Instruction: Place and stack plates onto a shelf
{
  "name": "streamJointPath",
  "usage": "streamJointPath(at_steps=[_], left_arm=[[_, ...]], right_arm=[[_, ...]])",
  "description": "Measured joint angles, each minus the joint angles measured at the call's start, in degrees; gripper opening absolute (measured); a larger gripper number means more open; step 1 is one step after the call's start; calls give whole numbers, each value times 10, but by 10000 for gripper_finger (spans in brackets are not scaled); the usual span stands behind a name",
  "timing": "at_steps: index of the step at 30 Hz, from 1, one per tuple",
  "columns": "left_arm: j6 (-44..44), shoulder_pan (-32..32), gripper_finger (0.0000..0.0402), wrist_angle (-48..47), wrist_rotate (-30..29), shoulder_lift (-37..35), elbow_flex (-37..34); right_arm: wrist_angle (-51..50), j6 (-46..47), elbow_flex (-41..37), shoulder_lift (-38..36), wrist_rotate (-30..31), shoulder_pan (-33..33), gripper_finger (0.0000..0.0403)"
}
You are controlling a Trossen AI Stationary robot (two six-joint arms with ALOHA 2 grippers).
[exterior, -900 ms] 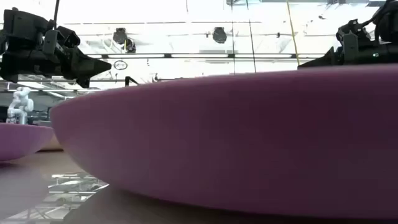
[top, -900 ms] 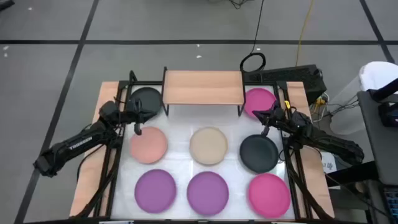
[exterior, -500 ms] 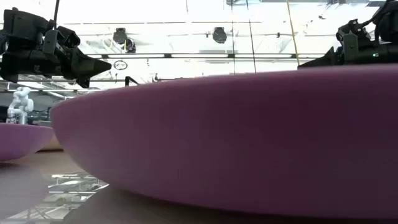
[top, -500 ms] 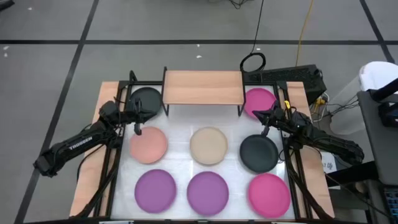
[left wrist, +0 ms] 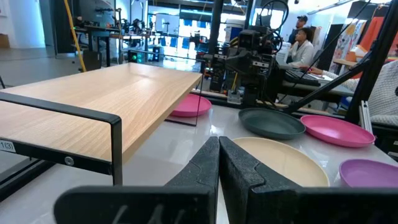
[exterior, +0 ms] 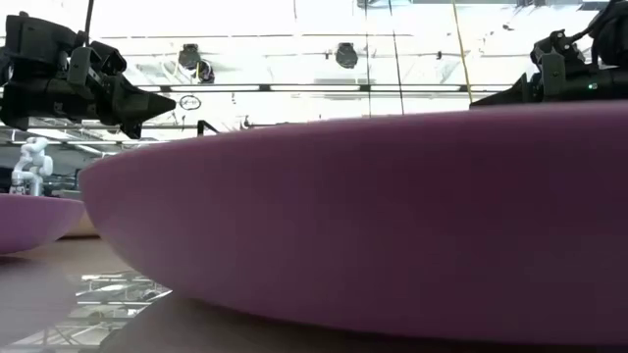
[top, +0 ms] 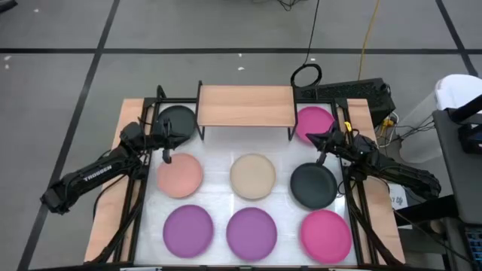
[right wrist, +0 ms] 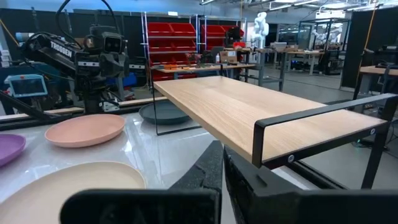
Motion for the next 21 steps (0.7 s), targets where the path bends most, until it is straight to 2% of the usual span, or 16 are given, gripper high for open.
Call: streamJointPath(at_steps=[11,14,18,21], left_arm=[[0,0,12,0,0,0,0],[0,0,12,0,0,0,0],[0,0,12,0,0,0,0],[0,0,12,0,0,0,0]], right_arm=[[115,30,0,0,0,0,0],[135,82,0,0,-1,0,0],[112,196,0,2,-3,0,0],[97,215,0,2,0,0,0]])
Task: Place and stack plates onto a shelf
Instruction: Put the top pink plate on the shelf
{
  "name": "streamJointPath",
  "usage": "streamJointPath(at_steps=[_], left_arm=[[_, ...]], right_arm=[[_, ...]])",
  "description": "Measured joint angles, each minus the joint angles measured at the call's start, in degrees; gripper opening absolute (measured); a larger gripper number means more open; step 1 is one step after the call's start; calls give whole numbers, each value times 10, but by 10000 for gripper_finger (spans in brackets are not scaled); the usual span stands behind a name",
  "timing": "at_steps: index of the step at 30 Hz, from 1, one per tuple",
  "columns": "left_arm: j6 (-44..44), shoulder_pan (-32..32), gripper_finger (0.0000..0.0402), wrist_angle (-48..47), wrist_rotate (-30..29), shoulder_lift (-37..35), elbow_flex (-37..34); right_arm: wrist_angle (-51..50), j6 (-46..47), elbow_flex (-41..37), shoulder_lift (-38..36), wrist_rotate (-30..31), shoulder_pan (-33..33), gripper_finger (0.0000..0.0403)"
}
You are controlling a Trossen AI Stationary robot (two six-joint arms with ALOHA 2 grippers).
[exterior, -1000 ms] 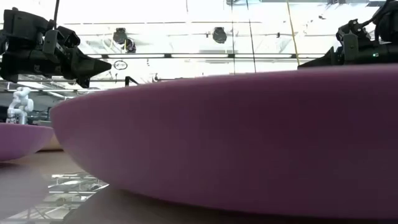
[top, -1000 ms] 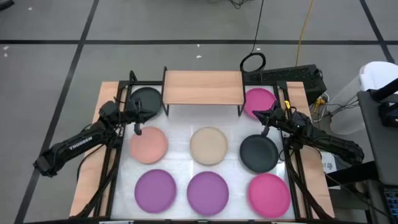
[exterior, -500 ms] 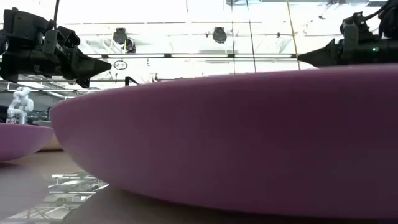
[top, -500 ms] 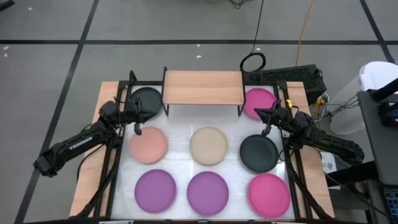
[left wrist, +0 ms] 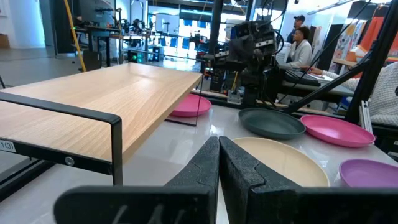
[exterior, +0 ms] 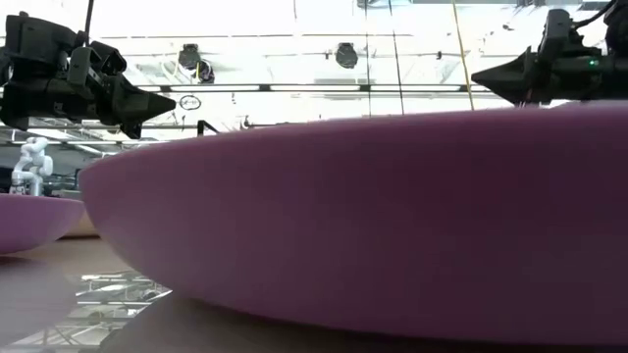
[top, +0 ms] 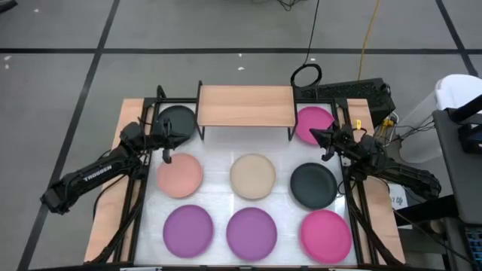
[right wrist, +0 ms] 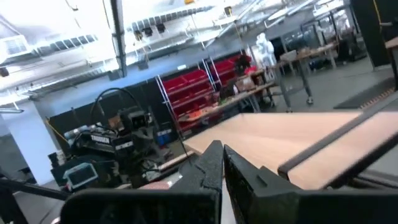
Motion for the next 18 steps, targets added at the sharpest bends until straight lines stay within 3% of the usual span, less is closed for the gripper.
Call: streamJointPath(at_steps=[8,13,18], left_arm=[[0,0,12,0,0,0,0],[0,0,12,0,0,0,0],[0,0,12,0,0,0,0]], right_arm=[[40,-40,0,1,87,0,0],[38,-103,26,26,-36,0,0],[-68,-125,101,94,-31,0,0]])
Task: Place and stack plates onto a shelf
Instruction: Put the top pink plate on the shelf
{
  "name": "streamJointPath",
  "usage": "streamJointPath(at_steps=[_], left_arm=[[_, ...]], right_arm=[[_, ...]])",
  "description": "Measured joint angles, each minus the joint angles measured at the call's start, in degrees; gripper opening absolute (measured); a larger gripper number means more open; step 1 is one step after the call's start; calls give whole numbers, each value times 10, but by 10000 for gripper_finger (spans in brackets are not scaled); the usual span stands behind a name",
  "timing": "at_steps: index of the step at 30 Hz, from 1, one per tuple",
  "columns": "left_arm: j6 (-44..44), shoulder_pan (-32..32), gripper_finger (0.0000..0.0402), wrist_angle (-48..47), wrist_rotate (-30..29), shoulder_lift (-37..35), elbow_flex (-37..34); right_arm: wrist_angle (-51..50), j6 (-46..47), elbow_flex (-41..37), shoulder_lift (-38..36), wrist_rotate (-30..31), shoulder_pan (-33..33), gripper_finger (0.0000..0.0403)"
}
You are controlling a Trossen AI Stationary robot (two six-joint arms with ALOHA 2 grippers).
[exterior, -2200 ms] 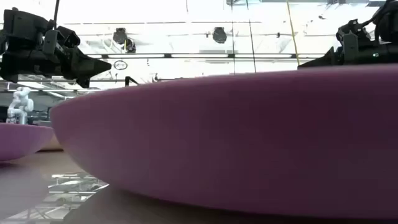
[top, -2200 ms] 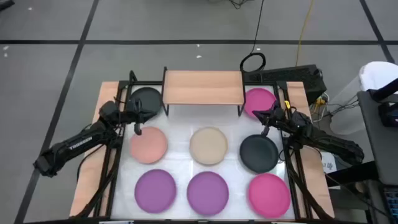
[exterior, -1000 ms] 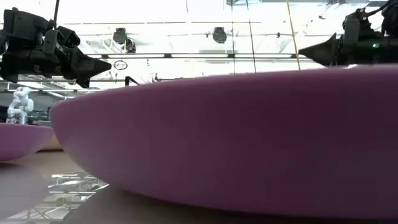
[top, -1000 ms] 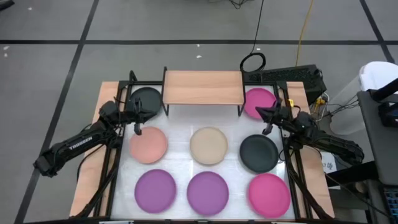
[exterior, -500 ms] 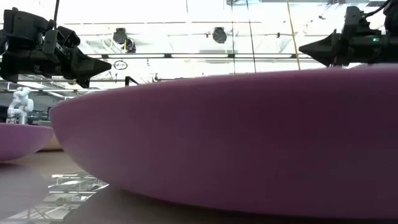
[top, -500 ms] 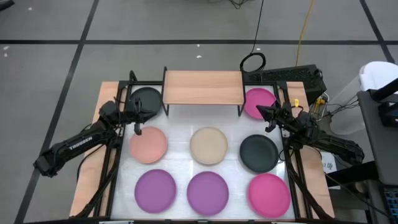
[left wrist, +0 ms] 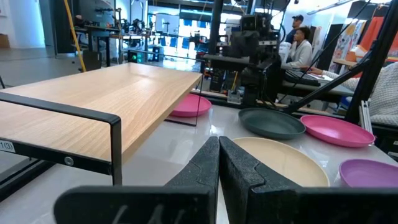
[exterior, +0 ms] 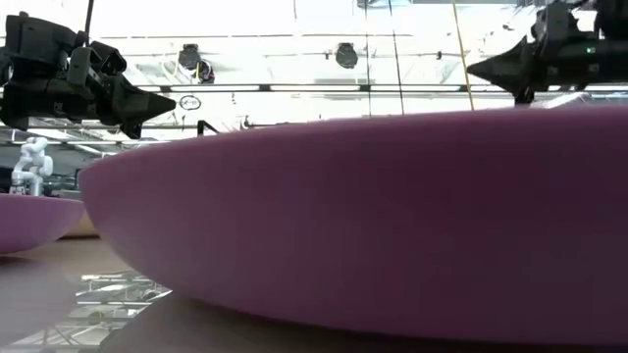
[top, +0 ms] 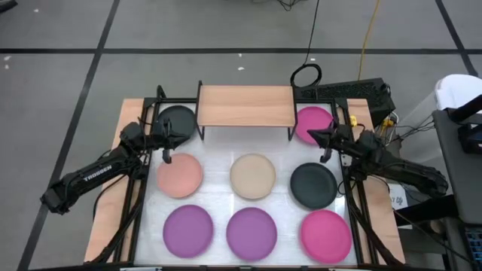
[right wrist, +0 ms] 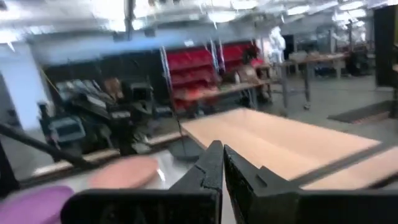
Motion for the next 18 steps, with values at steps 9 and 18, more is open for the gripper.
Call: streamJointPath(at_steps=[9,18], left_arm=[[0,0,12,0,0,0,0],[0,0,12,0,0,0,0]], right_arm=[[-174,-66,80,159,138,1,1],[-179,-81,83,224,179,1,9]])
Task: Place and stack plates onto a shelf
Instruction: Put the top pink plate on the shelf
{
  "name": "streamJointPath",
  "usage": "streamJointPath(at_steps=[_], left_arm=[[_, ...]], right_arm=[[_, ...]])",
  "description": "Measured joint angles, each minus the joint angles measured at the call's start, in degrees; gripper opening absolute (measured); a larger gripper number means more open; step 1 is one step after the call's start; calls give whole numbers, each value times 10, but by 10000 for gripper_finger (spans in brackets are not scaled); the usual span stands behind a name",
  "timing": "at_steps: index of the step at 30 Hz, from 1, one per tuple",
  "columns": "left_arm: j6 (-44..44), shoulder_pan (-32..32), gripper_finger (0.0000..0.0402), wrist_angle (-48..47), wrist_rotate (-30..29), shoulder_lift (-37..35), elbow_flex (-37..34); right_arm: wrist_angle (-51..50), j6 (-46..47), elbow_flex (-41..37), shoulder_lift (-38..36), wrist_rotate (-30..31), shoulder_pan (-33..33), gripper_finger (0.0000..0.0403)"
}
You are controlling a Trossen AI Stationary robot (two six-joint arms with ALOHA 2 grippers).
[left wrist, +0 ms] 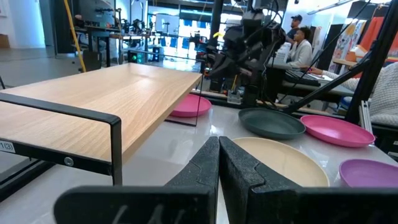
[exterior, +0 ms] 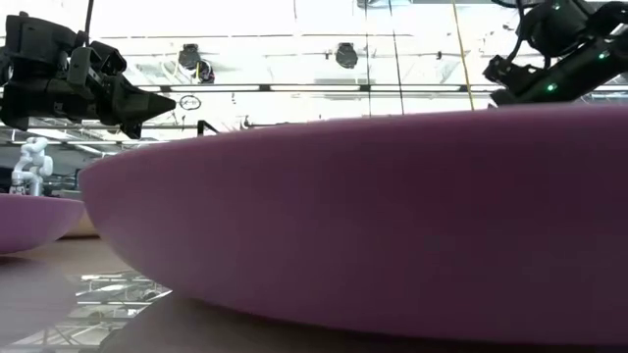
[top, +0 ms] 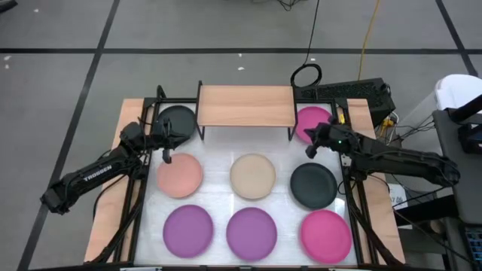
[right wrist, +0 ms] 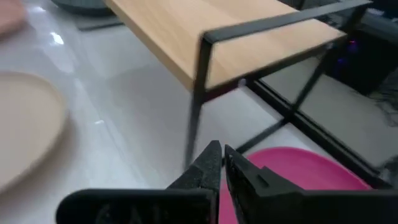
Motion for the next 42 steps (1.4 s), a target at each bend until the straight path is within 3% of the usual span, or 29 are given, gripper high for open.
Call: streamJointPath(at_steps=[5,10,21,42], left_arm=[[0,0,12,0,0,0,0],[0,0,12,0,0,0,0],[0,0,12,0,0,0,0],[0,0,12,0,0,0,0]], right_arm=[[-13,-7,3,14,-1,1,23],[-58,2,58,27,-29,21,70],[-143,-2,61,76,16,31,143],[-88,28,60,300,2,19,153]])
